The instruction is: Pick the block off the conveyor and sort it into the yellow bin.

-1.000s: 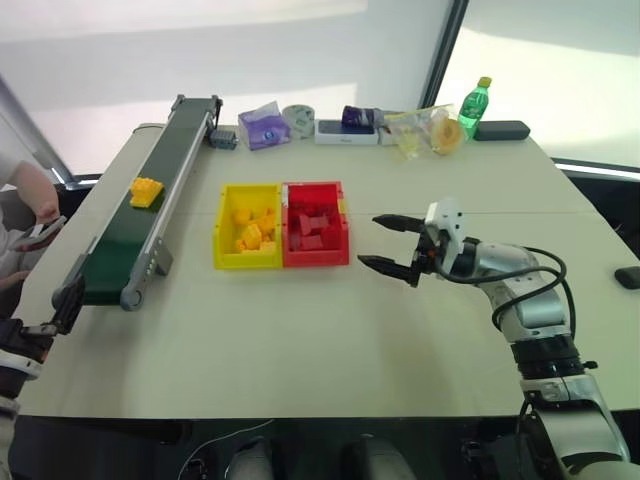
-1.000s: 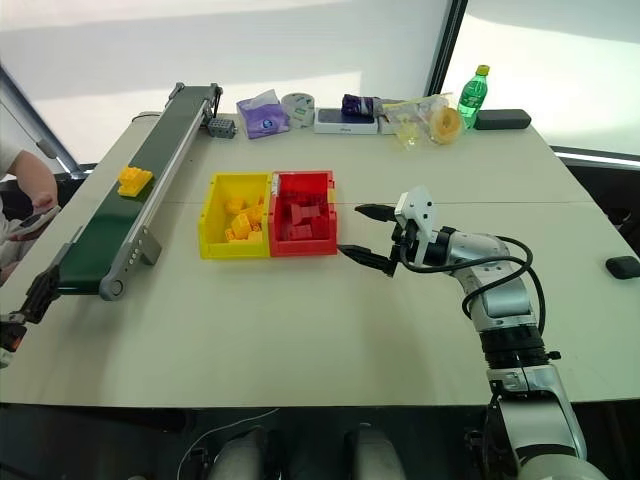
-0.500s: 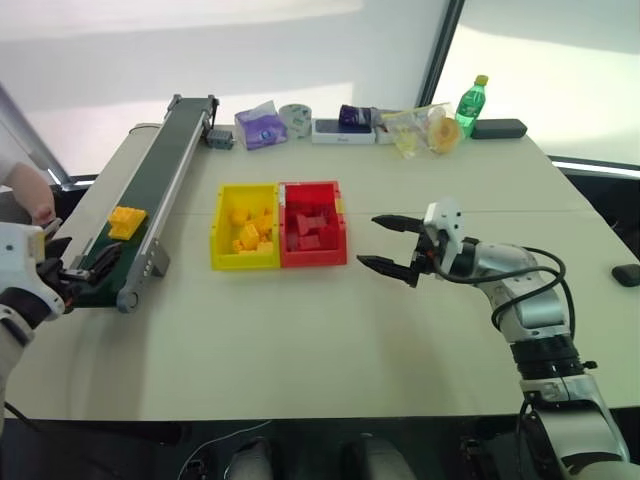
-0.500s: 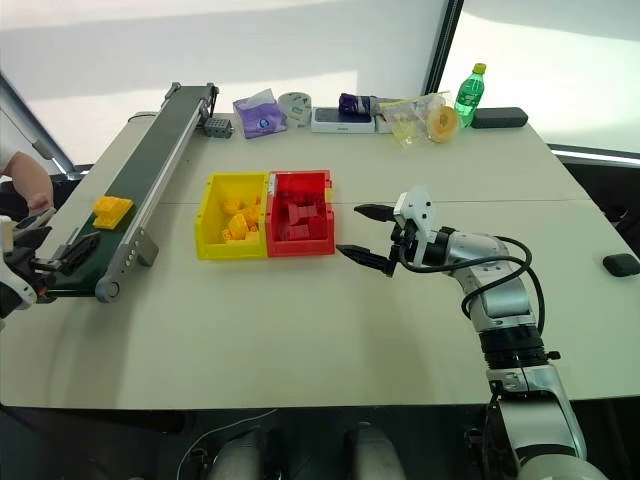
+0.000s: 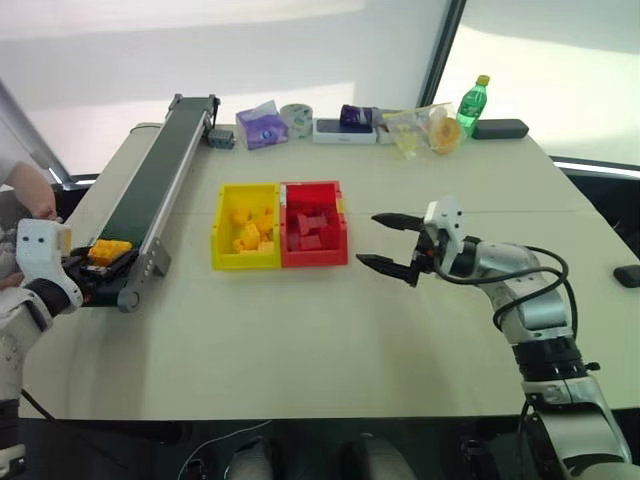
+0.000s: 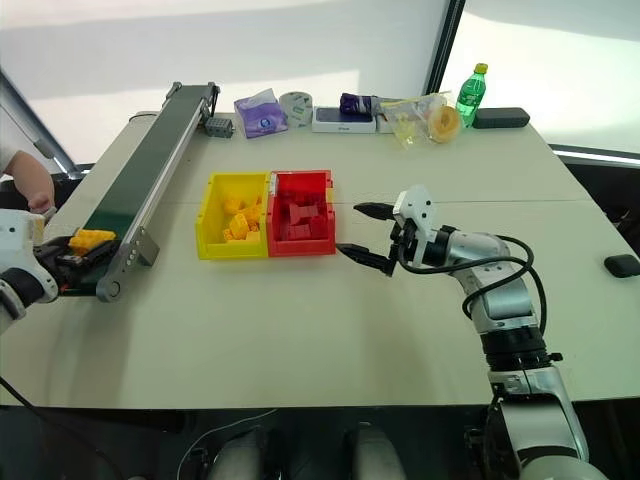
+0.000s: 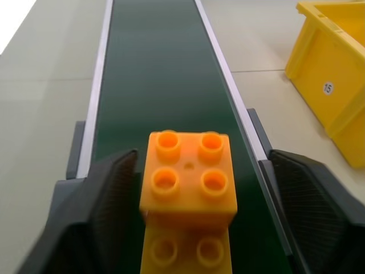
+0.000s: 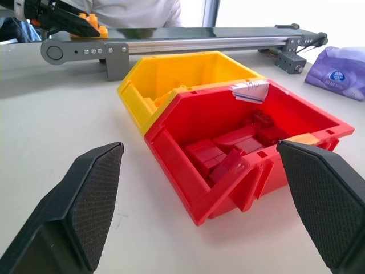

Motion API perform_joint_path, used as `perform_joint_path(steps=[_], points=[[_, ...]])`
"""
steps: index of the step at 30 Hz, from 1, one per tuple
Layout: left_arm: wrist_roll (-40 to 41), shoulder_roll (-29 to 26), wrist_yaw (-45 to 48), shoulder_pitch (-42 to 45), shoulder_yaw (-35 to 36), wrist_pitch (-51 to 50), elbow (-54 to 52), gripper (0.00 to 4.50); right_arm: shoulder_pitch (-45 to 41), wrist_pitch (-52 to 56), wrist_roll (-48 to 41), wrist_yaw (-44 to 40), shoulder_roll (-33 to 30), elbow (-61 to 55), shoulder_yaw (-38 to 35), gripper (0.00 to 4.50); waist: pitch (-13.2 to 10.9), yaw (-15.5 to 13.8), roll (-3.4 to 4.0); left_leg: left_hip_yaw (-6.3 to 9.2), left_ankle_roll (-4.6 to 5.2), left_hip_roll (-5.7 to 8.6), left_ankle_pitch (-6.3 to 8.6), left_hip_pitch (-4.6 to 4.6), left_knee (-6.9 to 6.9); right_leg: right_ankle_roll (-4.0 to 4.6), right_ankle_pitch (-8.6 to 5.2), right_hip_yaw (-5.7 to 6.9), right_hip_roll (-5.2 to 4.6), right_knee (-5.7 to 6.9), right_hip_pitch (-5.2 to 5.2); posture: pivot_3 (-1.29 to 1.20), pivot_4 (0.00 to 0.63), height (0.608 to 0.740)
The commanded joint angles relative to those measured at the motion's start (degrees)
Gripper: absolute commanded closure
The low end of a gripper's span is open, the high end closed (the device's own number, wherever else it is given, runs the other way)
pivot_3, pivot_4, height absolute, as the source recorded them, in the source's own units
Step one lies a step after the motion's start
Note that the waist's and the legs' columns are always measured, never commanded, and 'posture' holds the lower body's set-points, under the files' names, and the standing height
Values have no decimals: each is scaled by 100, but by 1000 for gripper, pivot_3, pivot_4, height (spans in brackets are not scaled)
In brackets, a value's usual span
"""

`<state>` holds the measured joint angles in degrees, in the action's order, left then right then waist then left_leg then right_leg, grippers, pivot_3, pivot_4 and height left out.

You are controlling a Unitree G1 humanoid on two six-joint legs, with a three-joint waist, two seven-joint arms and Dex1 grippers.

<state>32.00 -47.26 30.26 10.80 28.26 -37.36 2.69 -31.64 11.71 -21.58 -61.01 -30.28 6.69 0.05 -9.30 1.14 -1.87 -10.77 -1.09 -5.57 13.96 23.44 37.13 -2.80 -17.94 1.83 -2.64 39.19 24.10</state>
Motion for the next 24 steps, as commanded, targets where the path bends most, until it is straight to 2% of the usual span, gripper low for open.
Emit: perform_joint_path(steps=[1, 2, 3, 7, 13, 17, 20, 24], points=[[-71, -67, -23, -89, 201, 23, -223, 2530, 7, -76, -89, 13, -59, -213, -152, 0, 0, 0, 0, 0, 0, 0, 0, 0, 0, 0, 0, 0, 0, 0, 0, 0, 150, 740], [28, -34, -5, -89, 270, -15, -311, 3018, 4, -86, -85, 10, -58, -194, -153, 0, 0, 1, 0, 0, 0, 0, 0, 0, 0, 0, 0, 0, -1, 0, 0, 0, 150, 740], [137, -3, -15, -72, 335, -68, -448, 3138, -1, -99, -80, 7, -56, -173, -152, 0, 0, 1, 0, 0, 0, 0, 0, 0, 0, 0, 0, -1, -1, 0, 0, 0, 150, 740], [345, 33, -143, -9, 406, -377, -906, 3125, -24, -120, -66, 6, -37, -133, -135, 0, 0, -8, 0, 0, 0, 0, 0, 0, 1, 0, 0, -1, -1, 1, 0, 0, 150, 740], [595, 196, -186, 446, 20, -580, -1587, 3125, -100, -125, -58, -6, -14, -74, -112, 0, 0, -27, 0, 2, 0, 2, 0, 0, 3, -1, 1, -1, -2, 1, -4, 0, 150, 740], [511, 997, -876, 1654, -601, -664, -1396, 3125, -150, -122, -56, -2, -9, -64, -107, 0, 0, -68, -1, 10, 0, 6, 0, 0, 12, -2, 1, 1, 4, 4, -13, 0, 150, 740], [-131, 1917, -1280, 2534, -1454, -208, -709, 3125, -146, -65, -71, 62, -1, -172, -113, 0, 2, -77, -3, 14, 2, 19, 0, -1, 22, -7, 3, 2, 7, 5, -24, 0, 150, 740], [-990, 2489, -1504, 3211, -2105, 544, 487, 3125, -147, -57, -64, 110, -31, -203, -135, 0, 1, -23, -2, 13, 3, 29, 1, -1, 22, -10, 4, 1, 12, 3, -22, 0, 150, 740]])
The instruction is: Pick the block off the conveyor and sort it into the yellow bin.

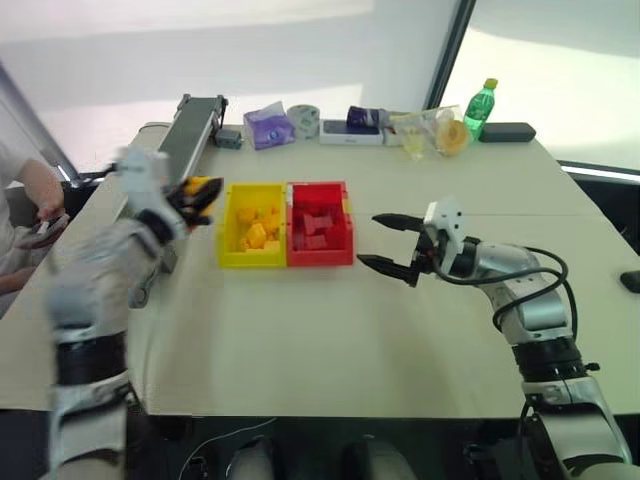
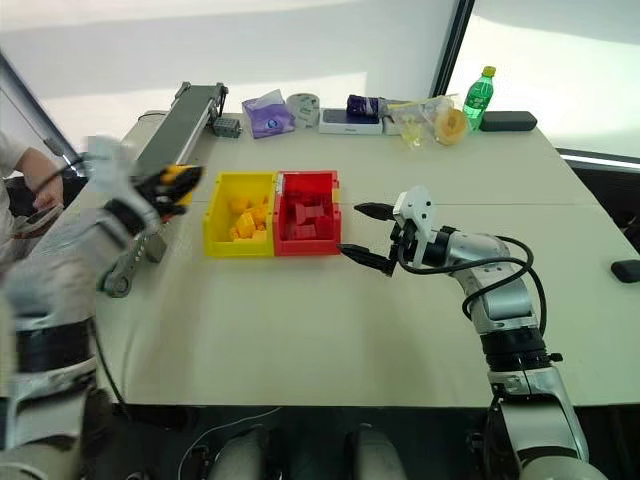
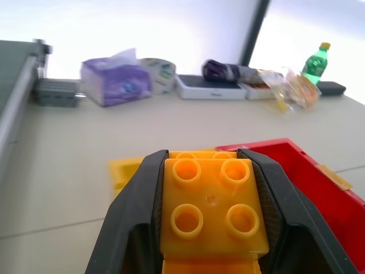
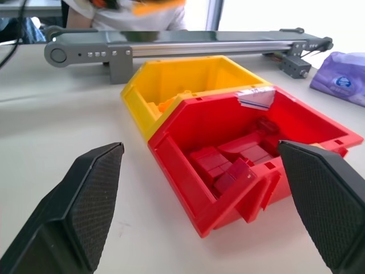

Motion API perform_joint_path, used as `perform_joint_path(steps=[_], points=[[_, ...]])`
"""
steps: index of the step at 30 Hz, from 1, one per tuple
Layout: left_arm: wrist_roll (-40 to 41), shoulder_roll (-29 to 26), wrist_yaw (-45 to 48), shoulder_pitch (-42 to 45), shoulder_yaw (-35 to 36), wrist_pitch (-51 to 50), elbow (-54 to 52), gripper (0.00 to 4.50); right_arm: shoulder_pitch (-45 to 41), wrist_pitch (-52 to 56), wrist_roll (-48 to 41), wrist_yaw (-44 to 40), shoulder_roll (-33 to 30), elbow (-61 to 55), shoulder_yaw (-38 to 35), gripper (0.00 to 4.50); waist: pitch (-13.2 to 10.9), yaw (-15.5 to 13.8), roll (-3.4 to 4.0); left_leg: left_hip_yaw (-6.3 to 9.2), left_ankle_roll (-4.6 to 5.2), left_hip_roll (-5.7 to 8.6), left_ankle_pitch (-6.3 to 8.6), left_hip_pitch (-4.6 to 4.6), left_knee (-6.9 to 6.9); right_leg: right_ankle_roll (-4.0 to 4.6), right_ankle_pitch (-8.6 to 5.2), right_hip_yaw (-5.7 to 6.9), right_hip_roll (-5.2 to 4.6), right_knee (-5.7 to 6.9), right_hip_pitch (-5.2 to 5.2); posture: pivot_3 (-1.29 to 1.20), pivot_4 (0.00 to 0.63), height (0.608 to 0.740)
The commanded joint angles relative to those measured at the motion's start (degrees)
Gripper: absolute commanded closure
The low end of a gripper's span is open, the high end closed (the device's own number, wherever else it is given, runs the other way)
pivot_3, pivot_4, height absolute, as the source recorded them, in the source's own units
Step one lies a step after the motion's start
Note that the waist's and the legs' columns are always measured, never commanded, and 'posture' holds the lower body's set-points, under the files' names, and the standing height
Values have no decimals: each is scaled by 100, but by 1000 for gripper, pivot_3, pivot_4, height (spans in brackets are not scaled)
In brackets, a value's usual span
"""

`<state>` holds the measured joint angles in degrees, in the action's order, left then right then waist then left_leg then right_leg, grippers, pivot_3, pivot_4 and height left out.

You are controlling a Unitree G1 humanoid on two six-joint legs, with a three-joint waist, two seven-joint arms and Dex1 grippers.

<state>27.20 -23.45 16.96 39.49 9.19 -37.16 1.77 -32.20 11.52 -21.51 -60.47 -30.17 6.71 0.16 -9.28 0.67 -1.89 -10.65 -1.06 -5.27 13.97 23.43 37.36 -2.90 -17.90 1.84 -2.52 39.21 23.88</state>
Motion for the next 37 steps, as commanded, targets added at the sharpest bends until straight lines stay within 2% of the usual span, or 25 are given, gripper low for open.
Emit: perform_joint_path(steps=[1, 6, 12, 13, 16, 19, 24, 28, 32, 35, 37], points=[[-592, 191, -157, 482, -228, 661, 903, 3125, -86, -35, -69, 76, -50, -222, -156, 0, -1, 50, 1, -3, 0, -2, 0, 0, -2, 0, 0, -2, 2, 0, 6, 0, 150, 740], [-967, 333, -177, 1045, -245, 1322, 2057, 3125, 20, 11, -85, 154, -108, -357, -205, 0, -2, 50, 3, -12, -11, -14, -6, 1, -17, 1, -1, -5, 11, 1, 26, 0, 150, 740], [-1114, 431, -39, 1172, -267, 1645, 2276, 261, 85, 96, -104, 218, -133, -495, -221, 0, -2, 0, 2, -17, -10, -9, -6, 5, -11, 0, 0, -4, 7, 1, 24, 0, 150, 740], [-1109, 429, 0, 1138, -253, 1649, 2195, 50, 88, 108, -106, 224, -134, -509, -221, 0, -2, -1, 2, -16, -10, -9, -6, 6, -10, 0, 0, -4, 7, 1, 24, 0, 150, 740], [-865, 406, 70, 927, 2, 1563, 1671, 50, 91, 139, -115, 230, -127, -537, -217, 0, -2, 10, 3, -16, -10, -9, -6, 6, -10, 0, 0, -4, 7, 2, 24, 0, 150, 740], [-765, 150, 147, 506, 156, 1283, 902, 50, 86, 133, -110, 214, -110, -513, -199, 0, -2, 52, 3, -16, -10, -12, -6, 6, -12, 0, 0, -5, 8, 2, 26, 0, 150, 740], [-404, -541, 711, -539, 465, 923, -576, 50, 61, 102, -94, 129, -126, -438, -168, 0, -2, 64, 3, -16, -12, -23, -7, 5, -13, 0, -1, -9, 8, 6, 29, 0, 150, 740], [820, -1244, 1621, -1950, 1446, 286, -1959, 50, -23, 77, -93, 33, -129, -282, -169, 0, -2, 58, 4, -17, -12, -32, -7, 5, -14, 0, -1, -11, 1, 6, 28, 0, 150, 740], [1182, -1836, 1849, -2810, 2367, 61, -2289, 50, -82, 11, -57, -54, -119, -122, -149, 0, -3, 12, 4, -9, -12, -31, -7, 5, -12, 1, -1, -8, -1, 7, 24, 0, 150, 740], [1411, -2083, 2032, -3469, 3173, -91, -2347, 50, -114, -65, -53, -113, -122, 0, -169, 0, -2, 21, 4, -4, -10, -28, -5, 3, -6, 2, -1, -4, -7, 6, 16, 0, 150, 740], [1330, -2168, 2207, -3984, 3443, -6, -2423, 50, -116, -127, -41, -142, -123, 80, -175, 0, -2, 34, 4, -5, -6, -27, -3, 2, -10, 2, -1, -4, -10, 3, 16, 0, 150, 740]])
